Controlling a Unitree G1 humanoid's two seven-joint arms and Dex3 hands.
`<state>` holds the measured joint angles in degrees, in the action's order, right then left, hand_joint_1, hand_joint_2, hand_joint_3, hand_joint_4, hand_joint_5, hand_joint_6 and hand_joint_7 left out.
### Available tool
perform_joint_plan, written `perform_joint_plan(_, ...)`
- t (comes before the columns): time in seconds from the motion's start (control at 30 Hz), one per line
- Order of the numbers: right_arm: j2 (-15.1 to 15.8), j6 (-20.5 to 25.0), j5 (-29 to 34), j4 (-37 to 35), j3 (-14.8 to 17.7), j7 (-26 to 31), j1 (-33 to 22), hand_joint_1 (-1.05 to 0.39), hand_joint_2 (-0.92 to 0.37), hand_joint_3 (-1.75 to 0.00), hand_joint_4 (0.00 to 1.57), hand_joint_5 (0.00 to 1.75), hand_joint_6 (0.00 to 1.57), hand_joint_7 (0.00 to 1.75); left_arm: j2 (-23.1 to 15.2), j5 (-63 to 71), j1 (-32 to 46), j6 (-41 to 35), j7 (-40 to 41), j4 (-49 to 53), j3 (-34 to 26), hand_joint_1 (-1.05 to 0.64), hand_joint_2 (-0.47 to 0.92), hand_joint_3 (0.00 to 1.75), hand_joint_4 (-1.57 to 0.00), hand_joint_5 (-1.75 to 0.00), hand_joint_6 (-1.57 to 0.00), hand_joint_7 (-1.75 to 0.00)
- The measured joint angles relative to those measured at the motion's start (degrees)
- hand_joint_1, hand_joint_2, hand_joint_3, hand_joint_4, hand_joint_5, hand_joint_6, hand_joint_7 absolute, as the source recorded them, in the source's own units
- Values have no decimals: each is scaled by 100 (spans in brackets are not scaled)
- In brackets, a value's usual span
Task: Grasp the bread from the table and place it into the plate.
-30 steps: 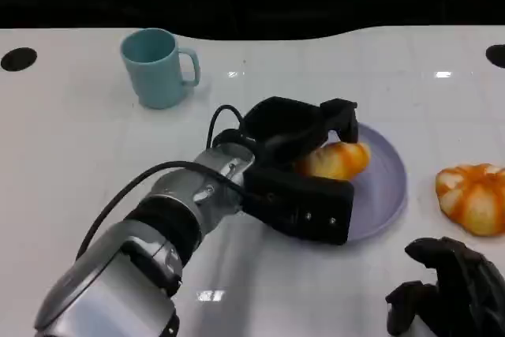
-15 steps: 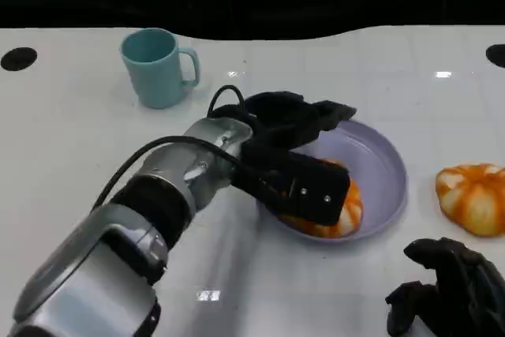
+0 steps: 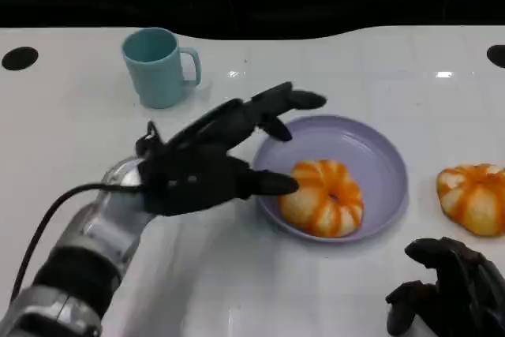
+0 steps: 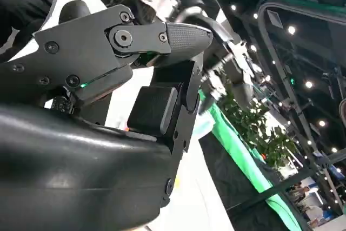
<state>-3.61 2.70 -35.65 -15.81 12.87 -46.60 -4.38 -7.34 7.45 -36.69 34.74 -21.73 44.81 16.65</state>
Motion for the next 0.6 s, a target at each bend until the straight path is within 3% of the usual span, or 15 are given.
perform_joint_plan(0.07,1,1,0,31,1,36,-15,-55,-83,-41,157,59,157,20,79,-506,280,71,-318,-121,-213,-105,92,15,-90,-114,-59,-88)
perform_joint_plan(0.1,1,2,0,47,-1,38,-17,-54,-83,-42,157,59,157,19,123,-722,402,73,-467,-191,-308,-104,92,16,-106,-117,-79,-90)
perform_joint_plan(0.2,2,32,-23,92,-1,39,-34,-54,-83,-42,157,60,157,21,259,-1462,742,69,-1032,-433,-592,-103,92,14,-103,-138,-99,-107)
perform_joint_plan(0.37,8,167,-26,274,-20,151,-132,-54,-83,-43,157,62,157,23,344,-2128,1374,-328,-1398,-1026,-970,-103,92,7,-109,-154,-110,-121)
perform_joint_plan(0.6,-7,244,-27,444,-43,267,-221,-55,-82,-44,157,65,157,24,456,-3129,2354,-1854,-1644,-2188,-1314,-104,89,1,-135,-120,-137,-91)
